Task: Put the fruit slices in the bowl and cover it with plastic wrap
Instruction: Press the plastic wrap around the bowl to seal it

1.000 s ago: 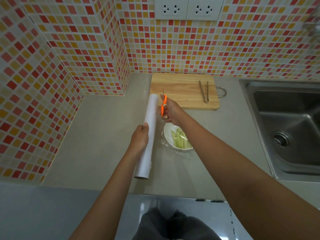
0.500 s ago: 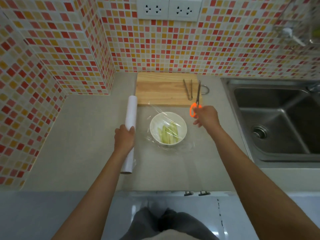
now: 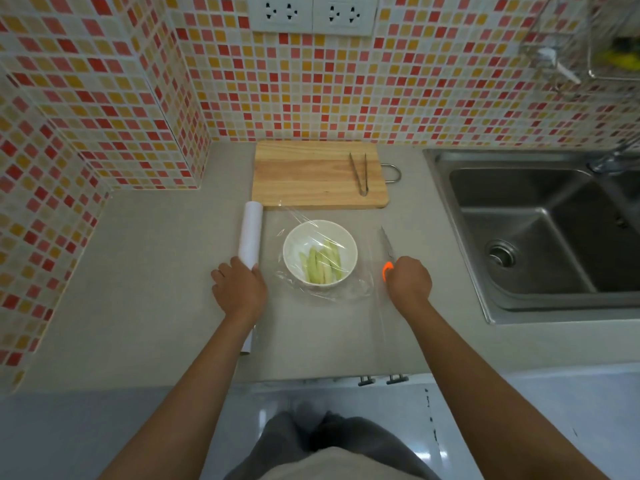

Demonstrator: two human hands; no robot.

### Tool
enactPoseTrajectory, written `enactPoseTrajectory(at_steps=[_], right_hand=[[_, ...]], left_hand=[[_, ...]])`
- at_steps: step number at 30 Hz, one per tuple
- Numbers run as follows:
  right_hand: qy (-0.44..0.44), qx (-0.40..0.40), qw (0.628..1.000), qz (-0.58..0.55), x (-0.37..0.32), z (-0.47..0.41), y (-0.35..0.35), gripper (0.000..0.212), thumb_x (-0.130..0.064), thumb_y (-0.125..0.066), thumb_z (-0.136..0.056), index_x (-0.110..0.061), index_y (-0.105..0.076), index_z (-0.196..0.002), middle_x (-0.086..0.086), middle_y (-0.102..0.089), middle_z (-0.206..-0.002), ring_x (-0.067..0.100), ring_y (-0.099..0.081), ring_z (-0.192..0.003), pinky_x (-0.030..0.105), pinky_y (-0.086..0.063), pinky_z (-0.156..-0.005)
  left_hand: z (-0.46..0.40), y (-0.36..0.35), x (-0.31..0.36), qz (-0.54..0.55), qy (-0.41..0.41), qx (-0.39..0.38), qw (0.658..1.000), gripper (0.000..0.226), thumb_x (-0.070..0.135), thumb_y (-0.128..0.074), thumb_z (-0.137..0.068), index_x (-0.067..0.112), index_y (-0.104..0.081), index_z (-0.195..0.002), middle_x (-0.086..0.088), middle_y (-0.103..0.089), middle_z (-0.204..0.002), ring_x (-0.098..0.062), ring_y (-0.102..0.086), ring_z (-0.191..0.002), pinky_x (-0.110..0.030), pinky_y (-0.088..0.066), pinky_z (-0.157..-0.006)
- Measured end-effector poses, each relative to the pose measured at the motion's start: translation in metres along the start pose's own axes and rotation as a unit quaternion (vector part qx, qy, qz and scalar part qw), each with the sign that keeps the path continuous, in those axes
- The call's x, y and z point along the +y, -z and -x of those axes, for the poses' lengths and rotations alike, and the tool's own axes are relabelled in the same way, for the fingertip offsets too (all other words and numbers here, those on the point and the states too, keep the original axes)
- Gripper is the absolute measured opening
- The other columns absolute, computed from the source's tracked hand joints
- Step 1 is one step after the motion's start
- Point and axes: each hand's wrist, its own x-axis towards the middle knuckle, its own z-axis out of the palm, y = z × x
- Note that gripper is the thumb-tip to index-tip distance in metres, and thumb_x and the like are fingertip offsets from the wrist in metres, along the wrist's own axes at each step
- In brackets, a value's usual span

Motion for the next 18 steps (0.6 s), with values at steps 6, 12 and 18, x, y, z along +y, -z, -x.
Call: enactPoseTrajectory(at_steps=[6, 12, 18], right_hand=[[0.021, -0.001, 0.999, 0.048, -0.004, -0.005, -0.002, 0.022, -0.01, -0.048, -0.089, -0.005, -0.068, -0.094, 0.013, -0.071, -0.096, 0.031, -0.068, -0.089, 0.027, -0.045, -0.066], [0.023, 0.003, 0.998, 0.063, -0.001, -0.009, -0.004, 0.025, -0.015, -0.045, -0.091, -0.007, -0.068, -0.091, 0.011, -0.07, -0.092, 0.029, -0.066, -0.084, 0.026, -0.039, -0.063], [0.034, 0.006, 0.997, 0.073, -0.002, -0.013, -0.003, 0.022, -0.014, -0.047, -0.09, -0.006, -0.068, -0.089, 0.012, -0.07, -0.09, 0.03, -0.067, -0.082, 0.026, -0.039, -0.062]], left_hand=[[0.002, -0.001, -0.001, -0.013, -0.003, 0.006, 1.0, 0.046, 0.036, -0.045, -0.095, 0.001, -0.046, -0.124, -0.021, -0.049, -0.121, -0.036, -0.044, -0.113, -0.045, -0.04, -0.086], [0.001, 0.0, -0.002, -0.031, -0.011, 0.008, 0.999, 0.06, 0.042, -0.043, -0.095, 0.0, -0.034, -0.138, -0.021, -0.044, -0.129, -0.035, -0.042, -0.116, -0.045, -0.04, -0.089], [-0.002, 0.002, -0.001, -0.035, -0.018, 0.005, 0.999, 0.061, 0.041, -0.041, -0.096, 0.001, -0.031, -0.141, -0.021, -0.044, -0.131, -0.035, -0.041, -0.118, -0.044, -0.039, -0.091]])
